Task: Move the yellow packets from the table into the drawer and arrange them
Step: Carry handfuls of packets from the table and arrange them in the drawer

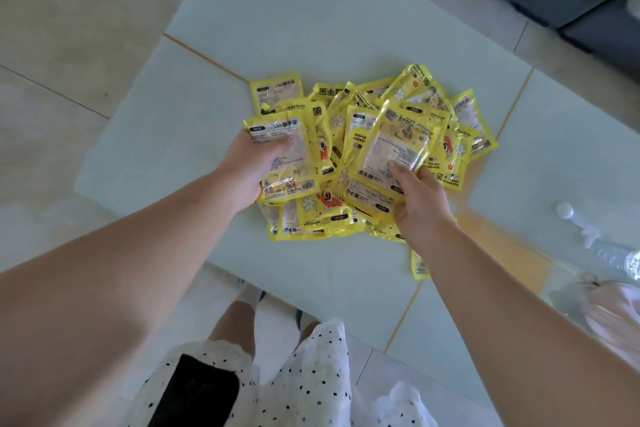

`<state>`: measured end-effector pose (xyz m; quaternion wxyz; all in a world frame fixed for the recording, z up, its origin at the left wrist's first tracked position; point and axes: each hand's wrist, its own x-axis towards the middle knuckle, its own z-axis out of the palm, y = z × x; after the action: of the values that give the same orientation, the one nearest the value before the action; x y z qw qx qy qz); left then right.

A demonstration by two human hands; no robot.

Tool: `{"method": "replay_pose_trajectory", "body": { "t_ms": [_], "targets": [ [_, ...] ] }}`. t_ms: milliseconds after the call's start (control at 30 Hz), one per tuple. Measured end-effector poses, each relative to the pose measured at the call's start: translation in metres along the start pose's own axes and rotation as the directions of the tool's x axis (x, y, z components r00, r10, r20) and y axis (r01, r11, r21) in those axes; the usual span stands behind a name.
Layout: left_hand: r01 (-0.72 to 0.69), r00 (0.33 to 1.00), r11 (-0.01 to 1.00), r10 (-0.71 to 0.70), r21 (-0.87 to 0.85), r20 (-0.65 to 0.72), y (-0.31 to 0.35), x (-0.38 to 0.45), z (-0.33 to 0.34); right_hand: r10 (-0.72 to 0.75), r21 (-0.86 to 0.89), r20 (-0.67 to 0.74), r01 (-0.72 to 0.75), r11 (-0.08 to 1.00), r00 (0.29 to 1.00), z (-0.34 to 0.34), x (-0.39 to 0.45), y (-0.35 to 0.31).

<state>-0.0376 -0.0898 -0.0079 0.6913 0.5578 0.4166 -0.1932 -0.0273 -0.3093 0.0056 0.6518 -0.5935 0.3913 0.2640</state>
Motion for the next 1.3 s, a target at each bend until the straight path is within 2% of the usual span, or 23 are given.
{"method": "replay_pose_trajectory", "body": {
  "t_ms": [100,300,467,567,633,733,933,1167,1300],
  "targets": [
    [-0.025,0.999,0.994,0.022,-0.106,-0.029,-0.004,-0.021,-0.027,-0.033,-0.136,0.078,0.043,0.990,0.996,0.013,-0.011,-0.001],
    [-0.116,0.973,0.932,0.037,-0.343,-0.230,-0.055,-0.078,-0.095,-0.015,-0.345,0.308,0.126,0.930,0.951,0.063,-0.039,0.023],
    [-0.223,0.931,0.837,0.031,-0.500,-0.364,-0.139,-0.155,-0.152,0.103,-0.461,0.555,0.203,0.864,0.825,0.104,-0.086,0.072],
    [-0.282,0.897,0.742,-0.021,-0.609,-0.441,-0.199,-0.208,-0.186,0.206,-0.573,0.621,0.259,0.778,0.756,0.125,-0.122,0.115],
    [-0.321,0.849,0.691,-0.094,-0.648,-0.520,-0.228,-0.232,-0.201,0.245,-0.620,0.632,0.290,0.729,0.736,0.136,-0.142,0.137],
    [-0.412,0.763,0.599,-0.185,-0.686,-0.620,-0.283,-0.279,-0.227,0.349,-0.714,0.637,0.357,0.602,0.687,0.158,-0.182,0.190],
    [-0.556,0.621,0.391,-0.391,-0.733,-0.679,-0.404,-0.372,-0.267,0.521,-0.768,0.638,0.508,0.389,0.566,0.193,-0.274,0.323],
    [-0.706,0.470,0.146,-0.635,-0.693,-0.613,-0.561,-0.493,-0.298,0.703,-0.730,0.544,0.671,0.127,0.459,0.197,-0.398,0.506],
    [-0.768,0.404,0.056,-0.730,-0.638,-0.551,-0.629,-0.542,-0.306,0.778,-0.638,0.489,0.770,0.009,0.396,0.192,-0.456,0.591]
  ]
}}
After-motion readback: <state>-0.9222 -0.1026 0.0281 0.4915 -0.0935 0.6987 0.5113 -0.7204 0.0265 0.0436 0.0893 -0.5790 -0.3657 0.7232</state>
